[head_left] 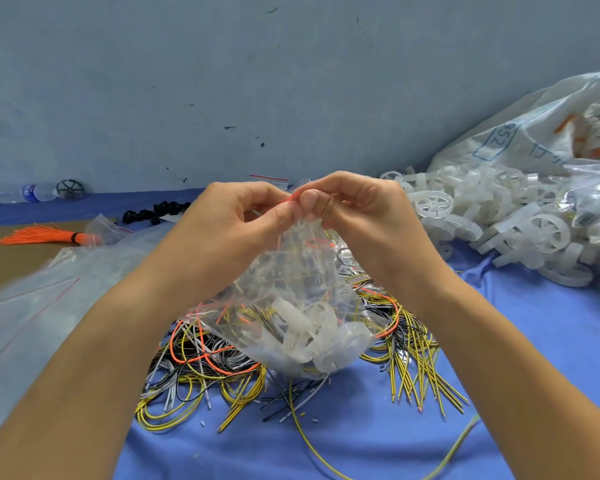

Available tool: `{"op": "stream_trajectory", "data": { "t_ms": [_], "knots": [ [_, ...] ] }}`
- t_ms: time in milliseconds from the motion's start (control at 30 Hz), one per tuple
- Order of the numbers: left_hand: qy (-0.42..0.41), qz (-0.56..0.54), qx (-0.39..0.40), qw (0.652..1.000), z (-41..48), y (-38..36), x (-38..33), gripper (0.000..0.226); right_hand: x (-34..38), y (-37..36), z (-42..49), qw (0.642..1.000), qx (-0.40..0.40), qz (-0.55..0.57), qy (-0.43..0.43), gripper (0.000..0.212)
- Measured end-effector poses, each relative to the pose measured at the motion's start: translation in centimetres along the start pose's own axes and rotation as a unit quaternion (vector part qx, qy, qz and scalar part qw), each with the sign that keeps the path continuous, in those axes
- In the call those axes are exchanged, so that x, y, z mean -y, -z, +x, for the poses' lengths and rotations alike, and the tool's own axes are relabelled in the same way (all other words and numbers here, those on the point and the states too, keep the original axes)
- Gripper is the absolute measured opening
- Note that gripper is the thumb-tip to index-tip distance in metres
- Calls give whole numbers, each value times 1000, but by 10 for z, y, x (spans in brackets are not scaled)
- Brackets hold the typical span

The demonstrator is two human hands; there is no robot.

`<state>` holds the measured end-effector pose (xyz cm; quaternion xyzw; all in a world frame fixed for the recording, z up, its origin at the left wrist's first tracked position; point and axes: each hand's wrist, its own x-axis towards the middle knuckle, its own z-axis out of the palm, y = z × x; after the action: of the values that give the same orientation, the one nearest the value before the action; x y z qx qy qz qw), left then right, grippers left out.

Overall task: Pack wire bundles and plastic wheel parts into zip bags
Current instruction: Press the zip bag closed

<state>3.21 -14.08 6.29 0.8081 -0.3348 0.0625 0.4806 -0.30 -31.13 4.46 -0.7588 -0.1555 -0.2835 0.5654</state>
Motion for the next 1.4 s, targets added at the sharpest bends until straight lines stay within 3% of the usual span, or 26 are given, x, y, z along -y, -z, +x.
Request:
{"op": "stream_trajectory", "data": {
  "t_ms": [267,433,600,867,1167,1400],
  "knots": [
    [-3,33,-37,999,3,-5,2,33,-4,-5,-1,994,-3,71,-89,7],
    [9,33,-35,999,2,-5,0,23,-5,-7,0,997,-32,42,-58,9],
    [4,37,-44,998,0,-8,-1,30,-7,-12,-2,996,-32,40,-76,9],
    [25,41,-36,998,2,2,14,15,-9,-3,1,995,-83,10,-53,12],
    [32,90,-15,995,-2,25,31,29,-18,19,3,985,-153,15,-75,10],
    [39,64,-33,997,-9,40,41,20,-18,31,5,976,-202,32,-76,13]
  ]
}}
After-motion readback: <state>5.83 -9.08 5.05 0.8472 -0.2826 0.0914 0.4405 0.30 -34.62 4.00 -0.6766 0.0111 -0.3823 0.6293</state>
